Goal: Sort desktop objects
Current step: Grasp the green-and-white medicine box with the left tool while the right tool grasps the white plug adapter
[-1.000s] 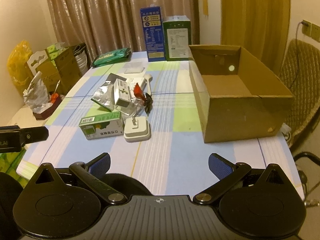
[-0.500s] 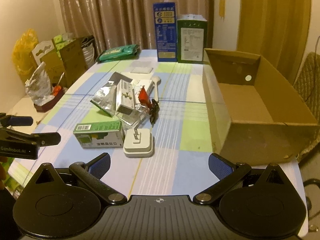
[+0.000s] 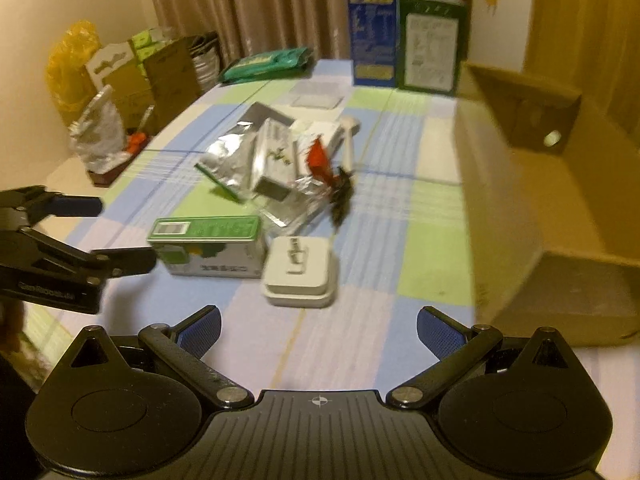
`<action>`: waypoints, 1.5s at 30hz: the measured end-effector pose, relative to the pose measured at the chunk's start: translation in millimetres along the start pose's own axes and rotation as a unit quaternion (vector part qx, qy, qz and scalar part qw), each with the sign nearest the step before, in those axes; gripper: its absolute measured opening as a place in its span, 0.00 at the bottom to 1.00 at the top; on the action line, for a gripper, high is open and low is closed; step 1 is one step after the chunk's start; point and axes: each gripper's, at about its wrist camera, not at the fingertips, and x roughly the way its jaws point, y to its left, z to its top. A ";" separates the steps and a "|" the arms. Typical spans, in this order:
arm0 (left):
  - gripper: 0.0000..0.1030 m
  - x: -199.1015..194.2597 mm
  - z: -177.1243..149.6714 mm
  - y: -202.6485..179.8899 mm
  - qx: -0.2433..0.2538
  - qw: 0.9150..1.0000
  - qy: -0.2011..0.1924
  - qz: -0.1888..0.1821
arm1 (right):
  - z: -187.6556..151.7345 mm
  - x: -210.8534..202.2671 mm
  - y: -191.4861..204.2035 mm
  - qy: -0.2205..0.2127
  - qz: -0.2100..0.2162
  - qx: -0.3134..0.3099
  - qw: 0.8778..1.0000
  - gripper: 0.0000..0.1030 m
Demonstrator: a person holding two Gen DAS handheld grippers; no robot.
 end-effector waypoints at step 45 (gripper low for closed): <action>0.25 80.6 10.6 6.6 0.056 0.991 0.071 -0.098 | 40.3 128.4 8.4 0.096 0.004 -0.069 0.993 0.69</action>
